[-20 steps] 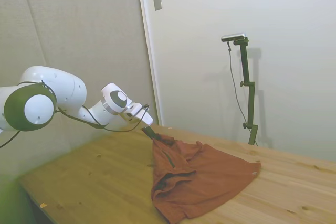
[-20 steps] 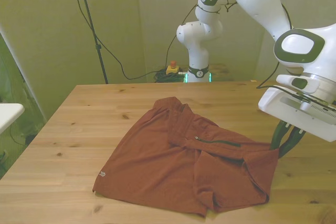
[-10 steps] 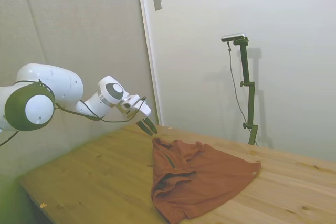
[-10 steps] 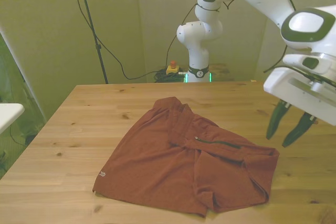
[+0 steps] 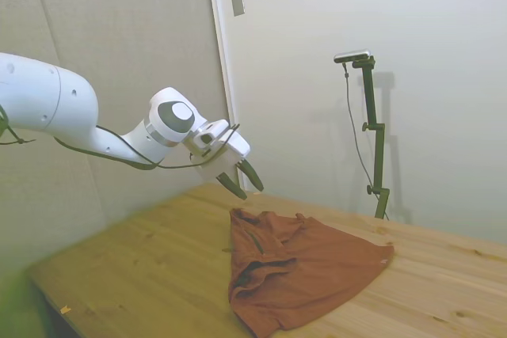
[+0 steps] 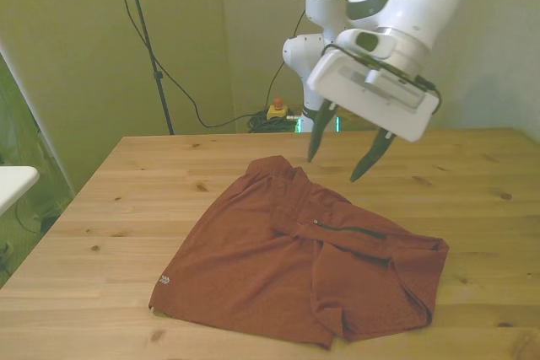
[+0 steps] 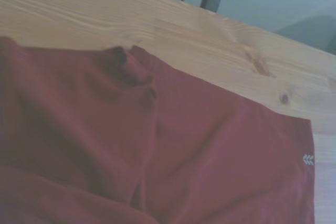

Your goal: Unfold the shorts

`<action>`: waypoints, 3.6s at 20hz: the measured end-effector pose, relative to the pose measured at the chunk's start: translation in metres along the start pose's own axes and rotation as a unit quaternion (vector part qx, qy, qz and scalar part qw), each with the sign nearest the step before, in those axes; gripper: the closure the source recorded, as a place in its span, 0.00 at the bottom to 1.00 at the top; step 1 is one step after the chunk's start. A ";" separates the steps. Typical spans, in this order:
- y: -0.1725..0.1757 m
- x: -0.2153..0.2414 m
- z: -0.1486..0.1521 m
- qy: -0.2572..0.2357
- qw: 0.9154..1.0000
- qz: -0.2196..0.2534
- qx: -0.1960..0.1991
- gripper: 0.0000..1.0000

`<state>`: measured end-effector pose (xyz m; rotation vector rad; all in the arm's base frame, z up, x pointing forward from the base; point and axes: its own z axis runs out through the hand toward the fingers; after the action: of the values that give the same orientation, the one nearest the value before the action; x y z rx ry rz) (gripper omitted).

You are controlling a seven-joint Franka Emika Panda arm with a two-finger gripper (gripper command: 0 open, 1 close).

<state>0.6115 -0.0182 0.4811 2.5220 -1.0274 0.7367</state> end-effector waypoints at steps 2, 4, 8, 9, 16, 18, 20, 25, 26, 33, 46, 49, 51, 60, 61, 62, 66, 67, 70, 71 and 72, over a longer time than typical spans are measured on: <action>0.018 0.006 0.019 -0.021 0.999 -0.012 0.030 0.00; 0.019 0.003 0.028 -0.036 0.998 -0.029 0.048 0.00; 0.034 0.011 0.045 -0.071 0.995 -0.045 0.062 0.00; 0.041 0.015 0.053 -0.085 0.993 -0.049 0.070 0.00; 0.066 0.015 0.110 -0.163 0.980 -0.061 0.101 0.00; 0.066 0.010 0.122 -0.173 0.978 -0.062 0.097 0.00; 0.067 0.007 0.128 -0.179 0.978 -0.061 0.094 0.00; 0.070 0.005 0.135 -0.186 0.977 -0.059 0.088 0.00; 0.071 0.005 0.137 -0.188 0.977 -0.059 0.086 0.00; 0.075 0.004 0.146 -0.192 0.977 -0.056 0.079 0.00; 0.072 0.007 0.164 -0.197 0.976 -0.049 0.075 1.00; 0.071 0.008 0.166 -0.197 0.976 -0.049 0.075 1.00; 0.069 0.007 0.167 -0.198 0.976 -0.049 0.076 1.00; 0.062 0.009 0.171 -0.200 0.975 -0.052 0.085 1.00; 0.062 0.009 0.171 -0.200 0.975 -0.053 0.085 1.00; 0.061 0.009 0.171 -0.200 0.974 -0.053 0.086 1.00; 0.059 0.008 0.169 -0.200 0.974 -0.059 0.089 1.00; 0.057 0.008 0.167 -0.198 0.974 -0.061 0.090 1.00; 0.055 0.008 0.152 -0.191 0.974 -0.068 0.098 1.00; 0.054 0.008 0.144 -0.187 0.975 -0.070 0.101 1.00; 0.054 0.007 0.136 -0.183 0.975 -0.073 0.104 1.00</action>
<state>0.6231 -0.1232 0.3797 2.9541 -0.8975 0.3583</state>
